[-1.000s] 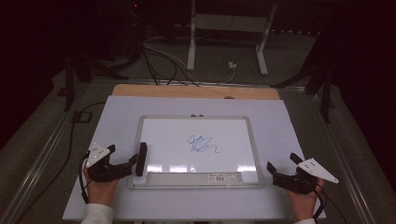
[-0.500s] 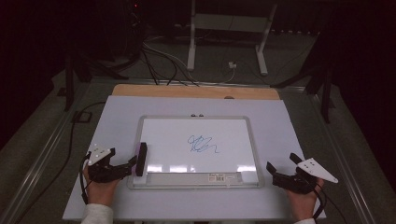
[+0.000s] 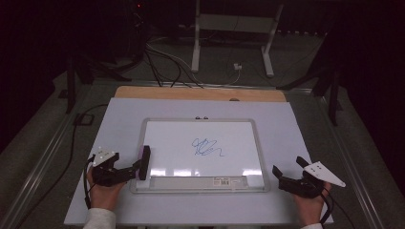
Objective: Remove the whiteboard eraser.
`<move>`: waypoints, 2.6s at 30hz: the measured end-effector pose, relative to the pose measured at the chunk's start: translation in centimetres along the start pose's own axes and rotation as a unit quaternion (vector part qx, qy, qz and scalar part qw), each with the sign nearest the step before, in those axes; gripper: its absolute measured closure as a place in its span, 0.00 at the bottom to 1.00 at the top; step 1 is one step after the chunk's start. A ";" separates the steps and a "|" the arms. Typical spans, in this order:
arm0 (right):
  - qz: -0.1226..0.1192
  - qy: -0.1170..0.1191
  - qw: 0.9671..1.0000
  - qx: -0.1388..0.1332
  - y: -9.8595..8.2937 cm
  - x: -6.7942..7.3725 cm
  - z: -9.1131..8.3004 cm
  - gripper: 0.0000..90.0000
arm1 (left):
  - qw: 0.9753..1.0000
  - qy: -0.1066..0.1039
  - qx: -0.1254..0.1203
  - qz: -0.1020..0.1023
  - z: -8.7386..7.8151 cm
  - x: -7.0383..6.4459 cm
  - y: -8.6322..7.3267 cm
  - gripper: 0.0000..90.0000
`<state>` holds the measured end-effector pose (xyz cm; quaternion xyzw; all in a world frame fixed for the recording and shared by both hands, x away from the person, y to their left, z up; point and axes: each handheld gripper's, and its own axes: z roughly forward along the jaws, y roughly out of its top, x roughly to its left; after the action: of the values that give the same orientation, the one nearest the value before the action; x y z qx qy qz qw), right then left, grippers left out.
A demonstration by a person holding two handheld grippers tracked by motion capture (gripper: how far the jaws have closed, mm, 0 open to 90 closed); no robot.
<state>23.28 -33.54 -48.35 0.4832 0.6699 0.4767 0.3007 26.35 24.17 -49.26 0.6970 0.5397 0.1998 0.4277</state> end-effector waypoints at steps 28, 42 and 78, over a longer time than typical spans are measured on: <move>-0.001 0.000 1.000 -0.001 0.0 0.0 0.0 0.01 | 0.997 -0.071 0.041 0.002 1.7 -1.7 -0.1 0.34; -0.003 0.002 1.000 -0.004 0.0 0.0 0.0 0.01 | 0.995 -0.069 0.075 0.014 2.4 -2.0 -0.8 0.46; -0.004 0.001 1.000 -0.004 0.0 0.1 0.0 0.01 | 0.997 -0.067 -0.005 0.040 3.5 -3.7 3.7 0.46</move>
<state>23.23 -33.48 -48.32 0.4795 0.6701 0.4784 0.3036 29.84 19.21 -47.47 0.7274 0.4810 0.1725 0.4580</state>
